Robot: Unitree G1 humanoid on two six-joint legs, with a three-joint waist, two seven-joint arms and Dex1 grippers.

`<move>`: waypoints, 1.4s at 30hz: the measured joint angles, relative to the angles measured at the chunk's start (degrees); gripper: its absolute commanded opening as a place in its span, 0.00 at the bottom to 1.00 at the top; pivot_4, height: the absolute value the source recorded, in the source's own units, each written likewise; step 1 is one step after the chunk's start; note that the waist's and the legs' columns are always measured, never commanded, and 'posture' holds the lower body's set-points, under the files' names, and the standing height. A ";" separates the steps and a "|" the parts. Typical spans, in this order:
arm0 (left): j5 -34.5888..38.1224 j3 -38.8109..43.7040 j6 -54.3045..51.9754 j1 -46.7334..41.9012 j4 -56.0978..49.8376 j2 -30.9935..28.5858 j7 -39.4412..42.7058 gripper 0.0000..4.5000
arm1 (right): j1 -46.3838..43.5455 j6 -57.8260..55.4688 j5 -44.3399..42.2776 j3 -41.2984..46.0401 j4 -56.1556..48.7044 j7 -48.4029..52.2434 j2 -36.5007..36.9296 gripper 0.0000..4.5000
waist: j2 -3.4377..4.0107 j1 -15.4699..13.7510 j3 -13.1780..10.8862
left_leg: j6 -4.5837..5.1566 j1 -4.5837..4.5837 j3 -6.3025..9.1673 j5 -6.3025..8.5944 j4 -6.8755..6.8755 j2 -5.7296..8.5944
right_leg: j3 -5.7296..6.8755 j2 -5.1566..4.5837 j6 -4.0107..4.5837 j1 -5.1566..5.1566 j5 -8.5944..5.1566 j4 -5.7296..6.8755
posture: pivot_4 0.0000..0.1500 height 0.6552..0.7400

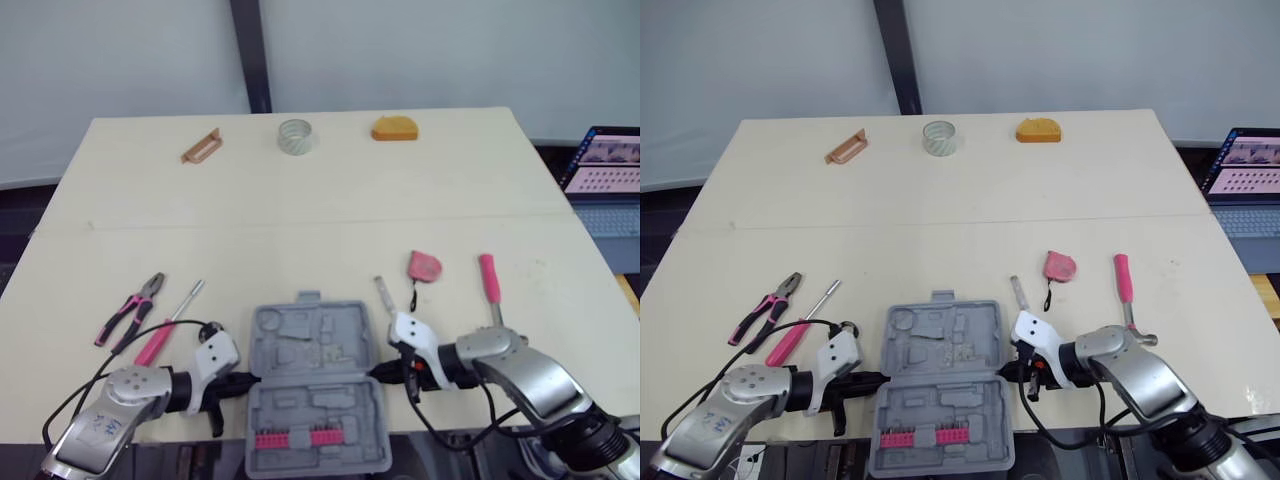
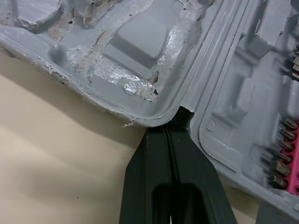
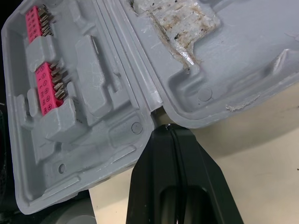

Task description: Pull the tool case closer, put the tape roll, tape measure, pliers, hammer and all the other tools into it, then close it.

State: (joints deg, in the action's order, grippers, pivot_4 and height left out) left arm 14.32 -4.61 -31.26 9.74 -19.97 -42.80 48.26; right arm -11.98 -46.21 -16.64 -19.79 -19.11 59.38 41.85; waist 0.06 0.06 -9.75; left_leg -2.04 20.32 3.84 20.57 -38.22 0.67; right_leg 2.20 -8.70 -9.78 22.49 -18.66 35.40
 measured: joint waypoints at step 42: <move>15.87 45.37 -9.07 11.20 7.45 -2.31 0.00 1.00 | 12.41 6.22 -13.29 37.25 17.46 5.01 12.87 0.92 | -0.04 -0.87 -0.03 | 0.11 -0.03 -0.17 0.06 -0.01 -0.10 | 0.07 0.07 0.06 -0.15 0.03 -0.30 | 1.00 1.00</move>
State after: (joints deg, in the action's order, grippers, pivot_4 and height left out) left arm 30.18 40.76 -40.33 20.94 -12.52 -45.11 48.26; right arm 0.42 -39.99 -29.93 17.46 -1.64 64.39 54.72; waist 0.02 -0.81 -9.77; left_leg -1.93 20.29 3.67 20.63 -38.22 0.57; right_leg 2.26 -8.63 -9.71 22.34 -18.63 35.10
